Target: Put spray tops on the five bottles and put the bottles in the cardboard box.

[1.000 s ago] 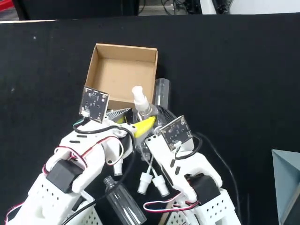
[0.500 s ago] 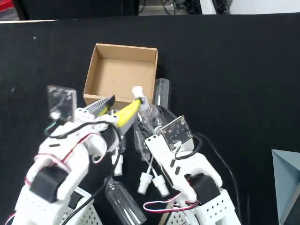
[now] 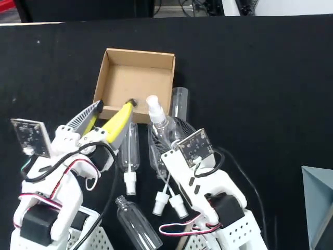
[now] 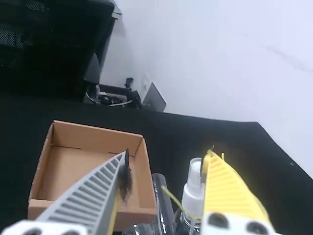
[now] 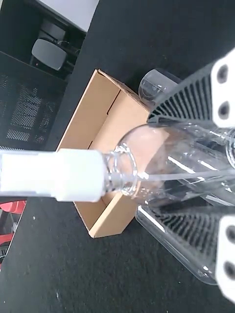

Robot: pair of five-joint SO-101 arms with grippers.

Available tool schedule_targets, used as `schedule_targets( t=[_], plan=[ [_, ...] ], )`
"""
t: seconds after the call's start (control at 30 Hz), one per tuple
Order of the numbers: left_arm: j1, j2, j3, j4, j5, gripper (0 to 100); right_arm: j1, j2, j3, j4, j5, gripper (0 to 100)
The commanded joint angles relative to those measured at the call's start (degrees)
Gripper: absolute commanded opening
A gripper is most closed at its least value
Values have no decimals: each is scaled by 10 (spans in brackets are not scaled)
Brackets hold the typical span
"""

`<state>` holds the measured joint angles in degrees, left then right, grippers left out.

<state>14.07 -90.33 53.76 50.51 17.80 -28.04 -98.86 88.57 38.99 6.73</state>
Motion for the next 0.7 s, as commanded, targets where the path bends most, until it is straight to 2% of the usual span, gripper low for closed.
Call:
schedule_targets(
  t=[0.0, 0.27, 0.67],
  plan=[
    [-22, -6, 18, -25, 4, 233, 15, -12, -8, -21, -5, 70],
    [-22, -6, 100, -117, 4, 230, 15, -12, -9, -47, -5, 70],
    [-22, -2, 124, -125, 4, 230, -44, -12, -9, -47, -5, 70]
  ],
)
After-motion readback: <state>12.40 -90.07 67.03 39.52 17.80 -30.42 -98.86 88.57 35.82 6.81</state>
